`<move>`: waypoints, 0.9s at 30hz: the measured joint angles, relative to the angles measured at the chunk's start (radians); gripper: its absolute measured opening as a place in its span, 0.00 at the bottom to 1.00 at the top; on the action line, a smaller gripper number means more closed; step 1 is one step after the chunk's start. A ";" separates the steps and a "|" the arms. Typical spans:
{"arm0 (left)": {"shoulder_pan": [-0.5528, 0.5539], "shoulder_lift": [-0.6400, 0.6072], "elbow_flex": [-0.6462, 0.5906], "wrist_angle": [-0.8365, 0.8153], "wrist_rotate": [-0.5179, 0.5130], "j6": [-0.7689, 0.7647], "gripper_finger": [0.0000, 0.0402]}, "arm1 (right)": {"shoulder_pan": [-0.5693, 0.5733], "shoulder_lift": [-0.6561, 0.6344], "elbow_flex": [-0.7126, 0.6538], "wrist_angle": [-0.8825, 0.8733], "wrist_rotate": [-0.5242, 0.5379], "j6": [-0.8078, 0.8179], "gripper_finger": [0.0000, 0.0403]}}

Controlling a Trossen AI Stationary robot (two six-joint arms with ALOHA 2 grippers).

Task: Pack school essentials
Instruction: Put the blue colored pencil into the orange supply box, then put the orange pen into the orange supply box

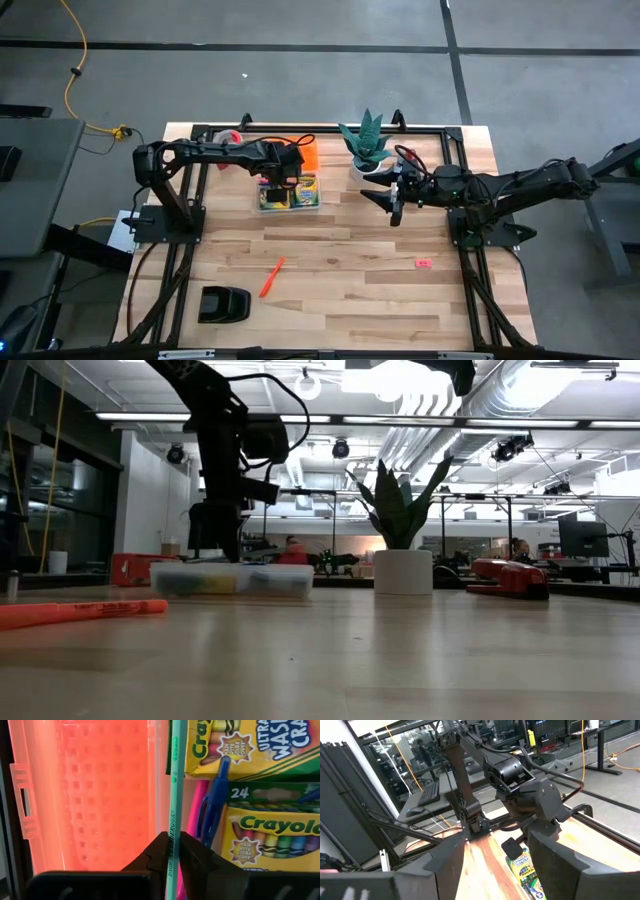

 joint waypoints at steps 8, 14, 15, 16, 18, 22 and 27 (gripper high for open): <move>0.000 0.000 0.000 0.001 -0.005 0.000 0.16 | 0.000 0.000 0.000 -0.001 0.000 -0.001 0.53; 0.000 -0.007 0.009 -0.026 -0.005 -0.016 0.23 | 0.000 0.000 0.000 -0.001 0.000 -0.001 0.53; 0.000 -0.009 0.023 -0.047 -0.002 -0.025 0.25 | 0.000 0.000 0.000 -0.001 0.000 0.000 0.53; 0.000 -0.016 0.040 -0.072 0.010 -0.037 0.27 | 0.000 0.000 0.000 -0.001 0.000 0.003 0.53; 0.000 -0.042 0.082 -0.126 0.045 -0.054 0.32 | 0.000 0.000 0.000 -0.001 0.000 0.017 0.53; 0.010 -0.134 0.160 -0.156 0.216 -0.151 0.40 | 0.000 0.000 0.000 -0.001 0.000 0.019 0.53; 0.000 -0.348 0.127 0.043 0.417 -0.378 0.44 | 0.000 0.000 0.000 -0.007 0.000 0.023 0.53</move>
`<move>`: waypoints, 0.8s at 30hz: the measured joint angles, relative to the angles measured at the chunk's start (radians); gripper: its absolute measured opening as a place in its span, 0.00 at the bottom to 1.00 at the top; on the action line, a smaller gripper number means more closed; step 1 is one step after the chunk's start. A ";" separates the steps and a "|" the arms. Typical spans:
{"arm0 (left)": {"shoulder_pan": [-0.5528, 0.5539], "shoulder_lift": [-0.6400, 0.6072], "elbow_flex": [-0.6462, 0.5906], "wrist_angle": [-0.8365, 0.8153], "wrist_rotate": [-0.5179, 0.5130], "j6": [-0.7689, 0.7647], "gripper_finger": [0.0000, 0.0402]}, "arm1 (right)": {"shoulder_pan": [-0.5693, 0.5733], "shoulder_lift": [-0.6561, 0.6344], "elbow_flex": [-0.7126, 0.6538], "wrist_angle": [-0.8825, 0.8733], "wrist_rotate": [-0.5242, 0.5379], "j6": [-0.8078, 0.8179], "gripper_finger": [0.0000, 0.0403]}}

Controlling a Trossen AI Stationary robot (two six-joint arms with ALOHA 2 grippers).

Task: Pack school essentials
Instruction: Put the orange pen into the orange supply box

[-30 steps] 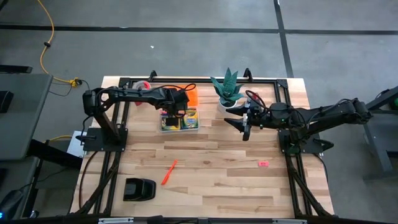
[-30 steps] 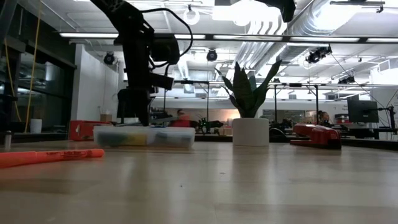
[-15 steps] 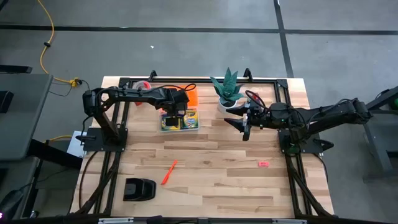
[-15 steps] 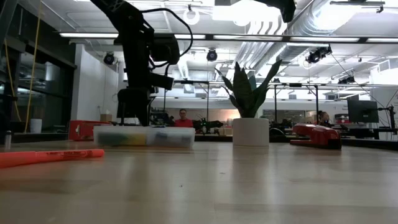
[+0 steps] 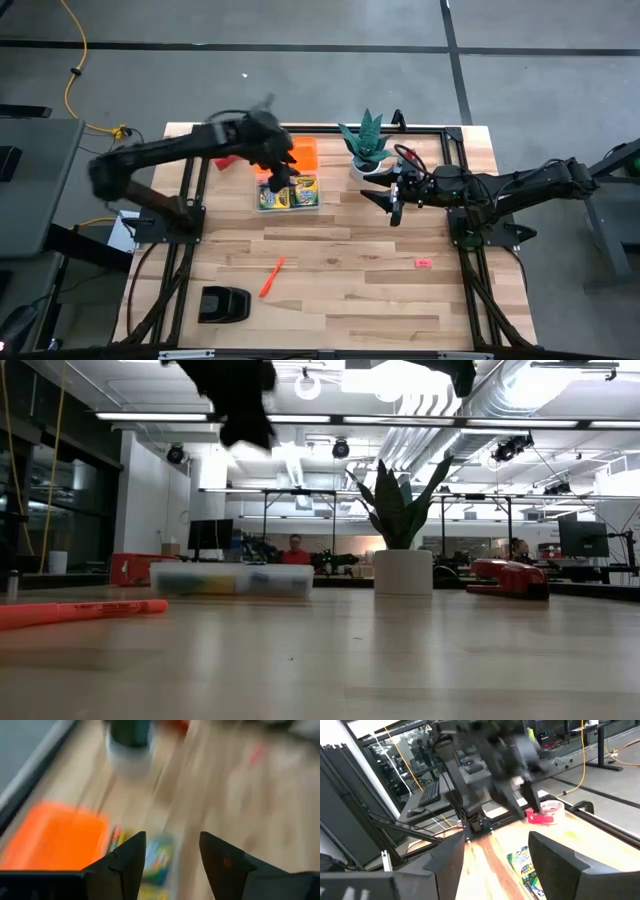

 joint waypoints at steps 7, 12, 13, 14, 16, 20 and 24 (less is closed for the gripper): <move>-0.099 -0.358 -0.261 0.499 0.005 -0.209 0.43 | 0.000 0.000 0.000 -0.006 0.000 0.000 0.53; -0.189 -0.539 -0.459 0.745 -0.038 -0.269 0.42 | 0.000 0.000 0.000 -0.006 0.000 -0.005 0.53; -0.204 -0.566 -0.488 0.762 -0.060 -0.270 0.42 | 0.000 0.000 0.000 -0.006 0.000 -0.005 0.53; -0.216 -0.589 -0.511 0.774 -0.081 -0.268 0.42 | 0.000 0.000 0.000 -0.006 0.000 -0.006 0.53; -0.231 -0.624 -0.543 0.780 -0.123 -0.248 0.42 | 0.000 0.000 0.000 -0.006 -0.001 -0.007 0.53; -0.243 -0.648 -0.557 0.783 -0.157 -0.215 0.42 | 0.000 0.000 0.000 -0.006 -0.005 -0.025 0.53; -0.243 -0.648 -0.557 0.798 -0.157 -0.194 0.42 | 0.000 0.000 0.000 -0.006 -0.005 -0.080 0.53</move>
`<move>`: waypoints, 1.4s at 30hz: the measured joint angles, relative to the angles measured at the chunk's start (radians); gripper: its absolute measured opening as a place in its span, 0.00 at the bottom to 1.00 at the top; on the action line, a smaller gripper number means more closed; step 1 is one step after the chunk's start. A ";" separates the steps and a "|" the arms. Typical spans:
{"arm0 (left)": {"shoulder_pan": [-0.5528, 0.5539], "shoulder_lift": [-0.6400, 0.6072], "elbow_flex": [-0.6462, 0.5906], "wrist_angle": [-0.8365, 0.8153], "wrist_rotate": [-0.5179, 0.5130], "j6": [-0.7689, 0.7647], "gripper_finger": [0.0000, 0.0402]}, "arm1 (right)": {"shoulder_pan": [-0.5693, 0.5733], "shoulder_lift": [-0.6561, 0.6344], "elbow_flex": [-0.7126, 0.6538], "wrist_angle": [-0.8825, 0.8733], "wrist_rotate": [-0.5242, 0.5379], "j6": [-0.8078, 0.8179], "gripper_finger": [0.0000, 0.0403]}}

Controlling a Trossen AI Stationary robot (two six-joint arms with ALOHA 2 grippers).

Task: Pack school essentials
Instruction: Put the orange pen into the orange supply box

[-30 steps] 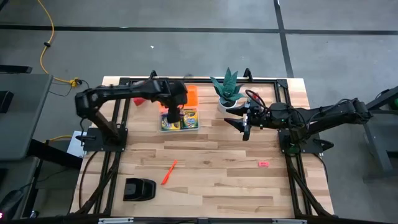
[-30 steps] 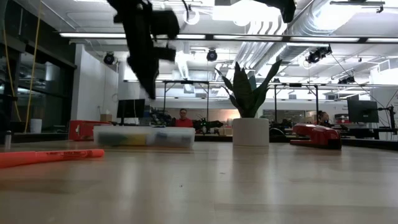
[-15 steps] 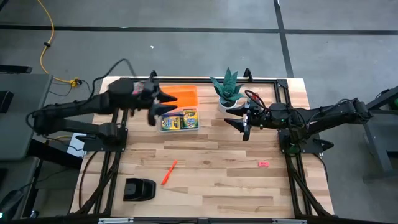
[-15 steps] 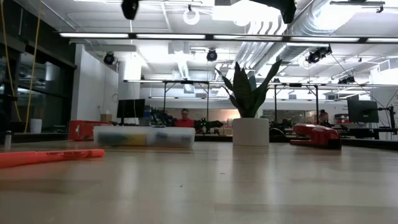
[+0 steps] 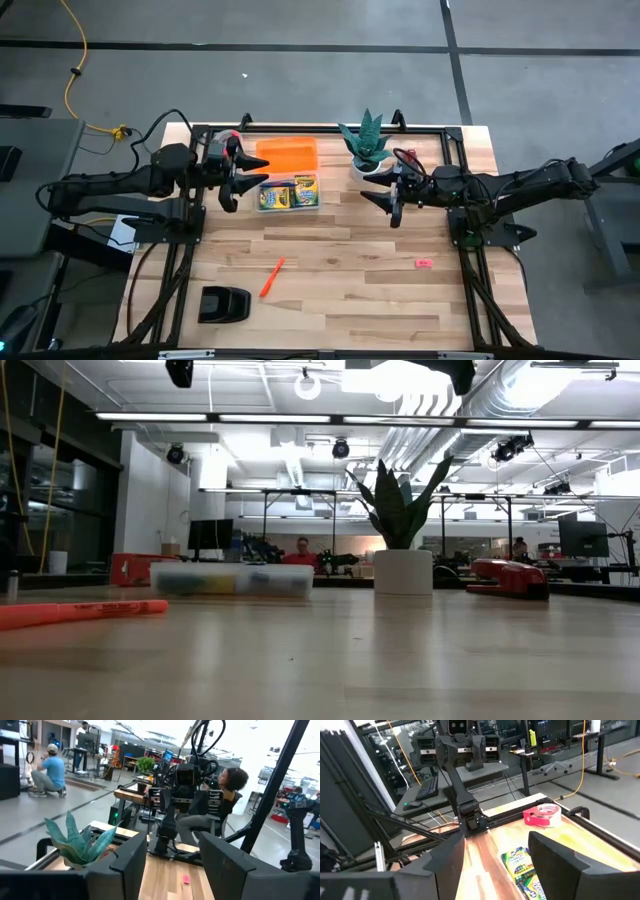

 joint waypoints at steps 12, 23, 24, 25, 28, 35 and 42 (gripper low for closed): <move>0.000 0.001 0.000 -0.001 -0.007 0.022 0.42 | 0.000 0.000 0.000 0.001 -0.003 -0.057 0.53; -0.011 0.047 0.005 -0.019 -0.050 -0.178 0.42 | 0.000 0.000 0.000 0.002 -0.003 -0.104 0.53; -0.025 0.067 0.015 -0.060 -0.050 -0.201 0.42 | 0.000 0.000 0.000 0.002 -0.003 -0.104 0.53; -0.043 0.096 0.033 -0.121 -0.053 -0.216 0.42 | 0.000 0.000 0.000 0.002 -0.003 -0.103 0.53; -0.122 0.212 0.123 -0.340 -0.077 -0.259 0.42 | 0.000 0.000 0.000 0.002 -0.003 -0.103 0.53; -0.331 0.532 0.305 -0.799 -0.166 -0.467 0.42 | 0.000 0.000 0.000 -0.004 -0.003 -0.104 0.53; -0.470 0.814 0.337 -0.815 -0.144 -0.749 0.42 | 0.000 0.000 0.000 -0.021 -0.003 -0.104 0.53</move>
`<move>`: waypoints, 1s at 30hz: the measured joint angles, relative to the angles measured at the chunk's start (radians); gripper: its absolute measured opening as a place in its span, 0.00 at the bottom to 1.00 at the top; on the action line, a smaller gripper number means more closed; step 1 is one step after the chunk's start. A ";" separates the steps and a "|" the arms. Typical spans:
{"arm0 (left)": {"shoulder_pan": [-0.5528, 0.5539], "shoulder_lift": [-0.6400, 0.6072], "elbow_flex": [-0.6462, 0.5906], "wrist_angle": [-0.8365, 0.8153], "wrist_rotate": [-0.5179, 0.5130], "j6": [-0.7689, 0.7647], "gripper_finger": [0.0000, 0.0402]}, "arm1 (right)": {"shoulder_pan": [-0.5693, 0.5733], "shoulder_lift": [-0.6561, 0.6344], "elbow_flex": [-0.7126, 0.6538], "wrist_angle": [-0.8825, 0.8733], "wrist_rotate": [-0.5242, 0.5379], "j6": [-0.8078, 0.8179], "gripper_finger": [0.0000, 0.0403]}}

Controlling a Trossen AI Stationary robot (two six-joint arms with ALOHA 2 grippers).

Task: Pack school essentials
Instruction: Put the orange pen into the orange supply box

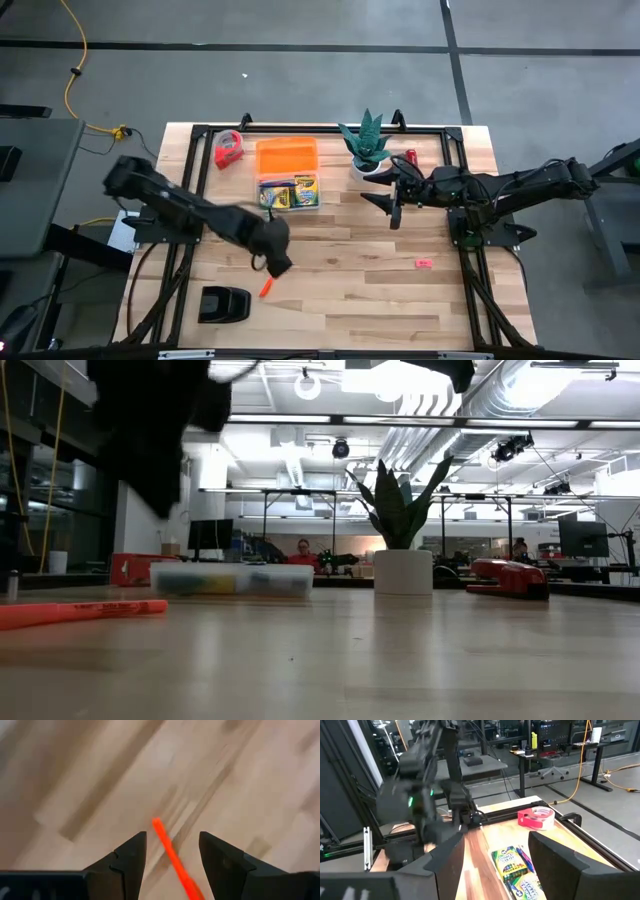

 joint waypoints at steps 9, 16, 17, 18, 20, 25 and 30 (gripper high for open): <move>-0.073 0.246 0.002 0.084 0.036 -0.202 0.42 | 0.000 0.000 0.000 -0.036 0.000 0.000 0.53; -0.088 0.277 0.007 0.082 -0.010 -0.225 0.42 | 0.000 0.000 0.000 -0.036 0.000 0.000 0.53; -0.089 0.277 0.006 0.080 -0.017 -0.225 0.42 | 0.000 0.000 0.000 -0.036 0.000 0.000 0.53; -0.089 0.277 0.006 0.079 -0.018 -0.225 0.41 | 0.000 0.000 0.000 -0.036 0.000 0.000 0.53; -0.088 0.278 0.006 0.074 -0.022 -0.217 0.37 | 0.000 0.000 0.000 -0.036 0.000 0.000 0.53; -0.088 0.279 0.003 0.063 -0.034 -0.170 0.17 | 0.000 0.000 0.000 -0.036 0.000 0.000 0.53; -0.088 0.277 0.002 0.062 -0.052 -0.095 0.03 | 0.000 0.000 0.000 -0.036 0.010 0.000 0.53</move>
